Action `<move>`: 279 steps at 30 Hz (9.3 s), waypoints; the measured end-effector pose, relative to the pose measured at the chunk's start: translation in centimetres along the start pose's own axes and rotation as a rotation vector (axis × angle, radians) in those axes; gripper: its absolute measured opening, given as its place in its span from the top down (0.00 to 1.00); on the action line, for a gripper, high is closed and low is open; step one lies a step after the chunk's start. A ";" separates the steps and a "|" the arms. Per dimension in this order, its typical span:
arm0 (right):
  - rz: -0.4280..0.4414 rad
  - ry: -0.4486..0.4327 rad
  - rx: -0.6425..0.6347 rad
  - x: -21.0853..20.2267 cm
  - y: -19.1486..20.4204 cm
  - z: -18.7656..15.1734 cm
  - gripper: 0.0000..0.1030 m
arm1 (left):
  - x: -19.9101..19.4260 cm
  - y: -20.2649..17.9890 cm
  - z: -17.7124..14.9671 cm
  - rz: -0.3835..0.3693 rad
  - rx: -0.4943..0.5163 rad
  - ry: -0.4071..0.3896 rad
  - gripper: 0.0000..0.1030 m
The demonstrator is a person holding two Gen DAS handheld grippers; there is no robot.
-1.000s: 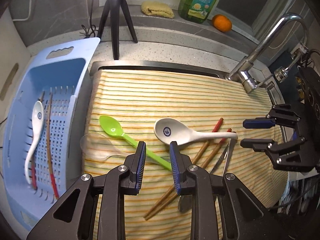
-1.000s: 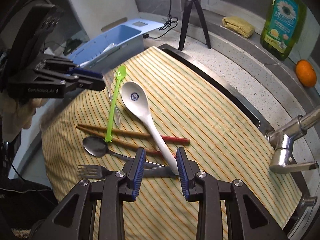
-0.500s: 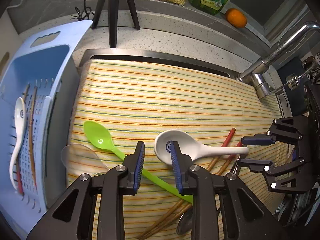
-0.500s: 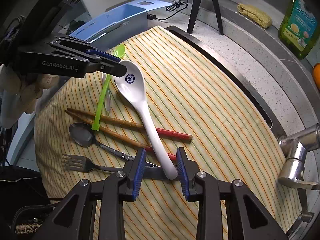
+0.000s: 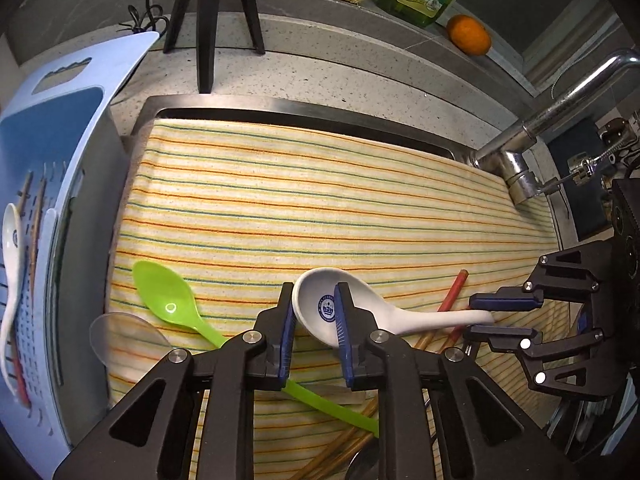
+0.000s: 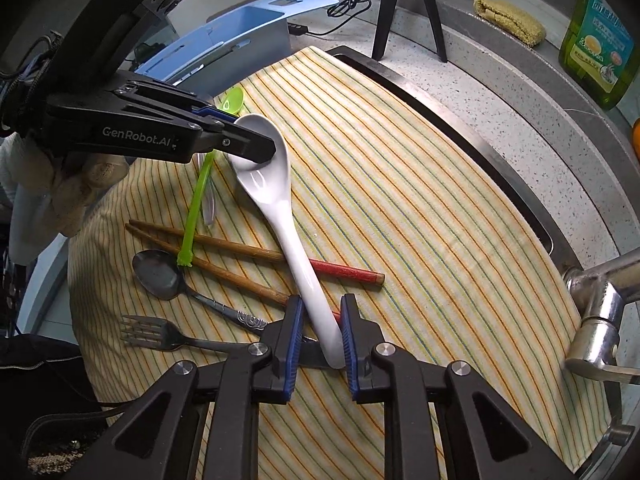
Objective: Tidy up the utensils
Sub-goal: 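Return the right gripper to the pile and grasp the second white spoon, then lift the white spoon with the right gripper and carry it over the blue basket, then lower the white spoon into the basket and open the right gripper, then move the right gripper back over the towel to the green plastic spoon, then grasp the green spoon handle with the right gripper while the left gripper grasps the clear spoon, then carry both spoons over the blue basket with both grippers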
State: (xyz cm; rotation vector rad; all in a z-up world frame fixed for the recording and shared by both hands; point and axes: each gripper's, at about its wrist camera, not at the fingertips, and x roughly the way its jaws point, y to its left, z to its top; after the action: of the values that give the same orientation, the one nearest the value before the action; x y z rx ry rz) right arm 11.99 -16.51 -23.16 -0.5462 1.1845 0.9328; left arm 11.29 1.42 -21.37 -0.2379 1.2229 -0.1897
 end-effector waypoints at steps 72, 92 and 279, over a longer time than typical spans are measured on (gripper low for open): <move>0.145 -0.050 0.260 3.1 17.7 17.9 0.91 | -12.1 17.7 3.6 0.024 0.137 -0.057 0.89; 0.181 -0.016 0.502 8.1 18.4 21.1 0.88 | -6.3 19.5 6.1 -0.032 0.163 0.091 0.89; 0.359 -0.225 0.534 -0.2 7.0 16.5 0.94 | -13.6 13.4 -3.7 0.064 -0.343 -0.189 0.96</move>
State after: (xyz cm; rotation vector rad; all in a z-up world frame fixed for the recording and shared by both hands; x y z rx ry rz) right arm 14.91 0.10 -17.00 0.2023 1.2809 0.8996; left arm 3.49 17.61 -14.05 -0.5029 1.0682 0.0990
